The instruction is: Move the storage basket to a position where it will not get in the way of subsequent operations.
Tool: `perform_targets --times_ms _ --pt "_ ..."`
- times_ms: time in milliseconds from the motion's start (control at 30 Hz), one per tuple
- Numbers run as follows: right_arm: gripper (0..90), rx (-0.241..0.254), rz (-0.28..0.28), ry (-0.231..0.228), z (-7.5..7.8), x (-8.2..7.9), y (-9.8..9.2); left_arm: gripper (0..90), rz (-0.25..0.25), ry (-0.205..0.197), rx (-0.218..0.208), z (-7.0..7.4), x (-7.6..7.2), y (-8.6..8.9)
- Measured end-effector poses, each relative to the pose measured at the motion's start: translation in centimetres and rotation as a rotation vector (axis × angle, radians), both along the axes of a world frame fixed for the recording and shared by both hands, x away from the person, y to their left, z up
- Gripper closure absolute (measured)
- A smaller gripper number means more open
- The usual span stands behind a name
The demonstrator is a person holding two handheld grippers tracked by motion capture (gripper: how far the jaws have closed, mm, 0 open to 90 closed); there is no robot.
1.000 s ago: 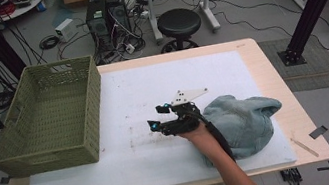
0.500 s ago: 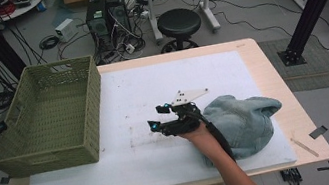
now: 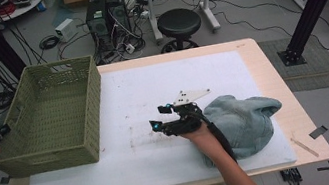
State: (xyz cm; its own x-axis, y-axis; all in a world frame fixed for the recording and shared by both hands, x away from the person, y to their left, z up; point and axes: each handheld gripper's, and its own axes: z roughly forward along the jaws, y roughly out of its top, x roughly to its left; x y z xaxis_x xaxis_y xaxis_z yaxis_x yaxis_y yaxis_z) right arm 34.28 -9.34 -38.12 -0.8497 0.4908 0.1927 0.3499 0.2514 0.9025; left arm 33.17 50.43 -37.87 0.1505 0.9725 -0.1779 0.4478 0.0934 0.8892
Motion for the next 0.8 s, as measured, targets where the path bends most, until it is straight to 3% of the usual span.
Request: perform_targets --times_ms 233,467,500,600,700,800 --pt "36.9 -0.001 0.006 0.001 0.0 0.0 0.3 77.6 0.002 -0.006 -0.013 -0.1 -0.2 -0.3" --pt "36.9 -0.003 0.005 0.003 -0.1 0.1 0.5 76.6 0.001 -0.012 0.008 0.0 -0.2 -0.4" --pt "36.9 -0.001 0.007 0.000 -0.1 0.1 0.5 74.8 0.003 -0.027 0.001 0.1 -0.2 -0.5" --pt "36.9 -0.001 0.001 -0.001 0.1 0.2 0.2 57.8 0.026 -0.082 -0.023 0.9 -0.5 -0.4" --pt "36.0 -0.003 -0.018 -0.005 0.4 0.3 -0.3 54.2 0.028 -0.110 -0.009 1.9 -0.9 -0.4" --pt "28.6 -0.020 -0.064 -0.012 0.6 0.3 -1.0 49.7 0.018 -0.149 -0.009 3.0 -1.2 -0.7"
